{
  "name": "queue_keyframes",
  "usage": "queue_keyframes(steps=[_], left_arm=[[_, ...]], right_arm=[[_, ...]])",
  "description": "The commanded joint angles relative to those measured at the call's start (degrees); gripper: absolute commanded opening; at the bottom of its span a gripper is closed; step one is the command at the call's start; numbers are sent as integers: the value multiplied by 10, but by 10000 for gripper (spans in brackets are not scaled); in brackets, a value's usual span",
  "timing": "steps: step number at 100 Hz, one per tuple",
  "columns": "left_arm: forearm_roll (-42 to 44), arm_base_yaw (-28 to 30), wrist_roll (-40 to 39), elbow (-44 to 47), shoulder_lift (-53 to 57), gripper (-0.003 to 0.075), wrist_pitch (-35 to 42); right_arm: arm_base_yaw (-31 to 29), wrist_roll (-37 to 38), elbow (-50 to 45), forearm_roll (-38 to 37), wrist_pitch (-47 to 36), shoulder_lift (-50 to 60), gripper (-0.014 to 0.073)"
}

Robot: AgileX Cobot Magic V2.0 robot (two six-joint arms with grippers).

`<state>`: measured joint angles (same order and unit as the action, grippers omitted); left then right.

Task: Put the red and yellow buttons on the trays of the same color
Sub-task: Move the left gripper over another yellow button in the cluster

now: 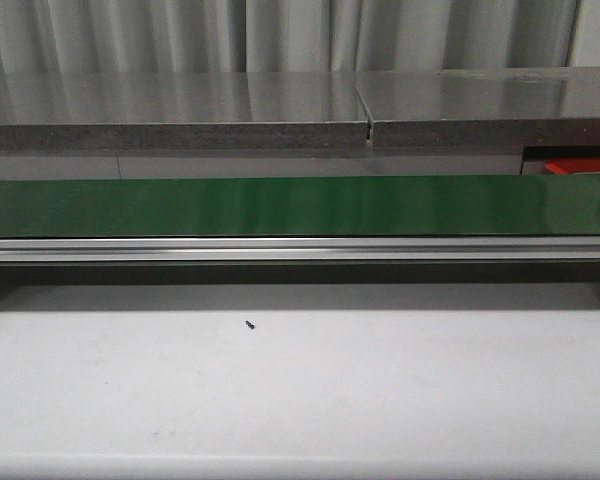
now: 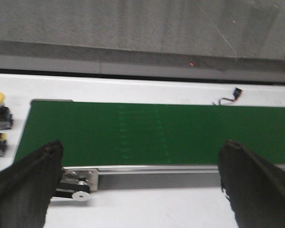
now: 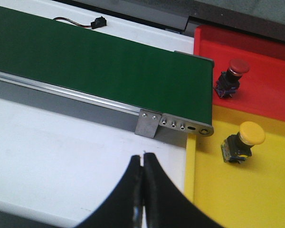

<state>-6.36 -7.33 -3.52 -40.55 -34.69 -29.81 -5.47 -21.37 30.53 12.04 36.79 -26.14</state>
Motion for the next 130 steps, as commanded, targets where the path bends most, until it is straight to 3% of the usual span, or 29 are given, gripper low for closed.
queue_keyframes(steps=[1,23,41,78,130], left_arm=[[40,39,-42,-61,-31,659,15],[31,216,-52,-180,-164,658,-59],[-31,298,-39,-225,-285,636,-62],[-39,312,-29,-293,-519,601,-75],[-38,312,-17,-330,-654,600,-53]], right_arm=[[0,1,16,2,-37,-2,-98],[0,1,16,2,-37,-2,-98],[0,1,16,2,-37,-2,-98],[0,1,16,2,-37,-2,-98],[0,1,16,2,-37,-2,-98]])
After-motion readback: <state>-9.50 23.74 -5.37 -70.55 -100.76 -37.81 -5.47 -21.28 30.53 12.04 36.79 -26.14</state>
